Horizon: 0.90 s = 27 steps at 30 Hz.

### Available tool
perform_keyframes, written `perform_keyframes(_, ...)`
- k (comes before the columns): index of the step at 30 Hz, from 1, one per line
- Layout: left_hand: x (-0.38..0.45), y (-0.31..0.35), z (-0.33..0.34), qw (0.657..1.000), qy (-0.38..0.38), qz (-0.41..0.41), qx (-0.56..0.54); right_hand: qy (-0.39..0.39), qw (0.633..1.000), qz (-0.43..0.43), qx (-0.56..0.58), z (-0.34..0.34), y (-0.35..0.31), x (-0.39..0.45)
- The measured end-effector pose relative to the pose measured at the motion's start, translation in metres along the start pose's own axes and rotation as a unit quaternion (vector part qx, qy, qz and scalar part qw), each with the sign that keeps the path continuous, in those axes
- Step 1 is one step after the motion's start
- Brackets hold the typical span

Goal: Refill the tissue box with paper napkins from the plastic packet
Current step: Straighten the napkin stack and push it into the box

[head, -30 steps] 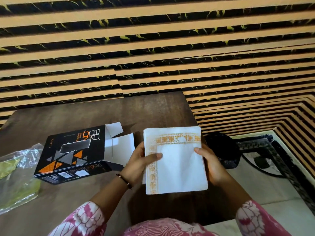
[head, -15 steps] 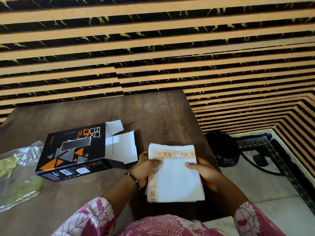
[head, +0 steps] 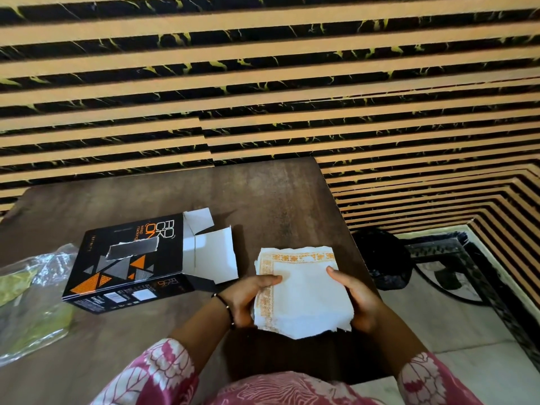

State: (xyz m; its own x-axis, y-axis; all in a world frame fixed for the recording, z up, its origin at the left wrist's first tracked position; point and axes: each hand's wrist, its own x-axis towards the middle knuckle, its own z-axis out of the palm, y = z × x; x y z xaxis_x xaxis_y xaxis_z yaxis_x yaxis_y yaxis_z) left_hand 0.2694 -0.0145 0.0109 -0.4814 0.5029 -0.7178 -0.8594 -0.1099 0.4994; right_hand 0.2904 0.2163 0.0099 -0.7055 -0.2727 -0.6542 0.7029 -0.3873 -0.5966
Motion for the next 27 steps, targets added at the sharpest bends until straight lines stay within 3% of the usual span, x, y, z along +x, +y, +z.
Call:
perform_keyframes(5,-0.001,-0.004,0.001,1.0,-0.007,0.01,-0.007,-0.003,0.996,0.003,-0.084,-0.001,0.003,-0.002)
perform_keyframes(10,-0.012,0.002,0.0,0.997,-0.038,0.06,0.002,-0.066,0.992,-0.088,-0.062,-0.006,-0.007,-0.013)
perform_keyframes(15,-0.02,0.011,0.006,0.993,-0.077,0.086,-0.004,-0.092,0.995,-0.048,-0.011,-0.006,-0.008,-0.013)
perform_keyframes(21,-0.028,0.014,0.009,0.988,-0.121,0.093,-0.016,-0.137,0.989,-0.063,0.009,0.005,-0.014,-0.022)
perform_keyframes(27,-0.028,0.018,0.002,0.99,-0.122,0.074,0.009,-0.14,0.989,-0.039,-0.038,0.012,-0.013,-0.016)
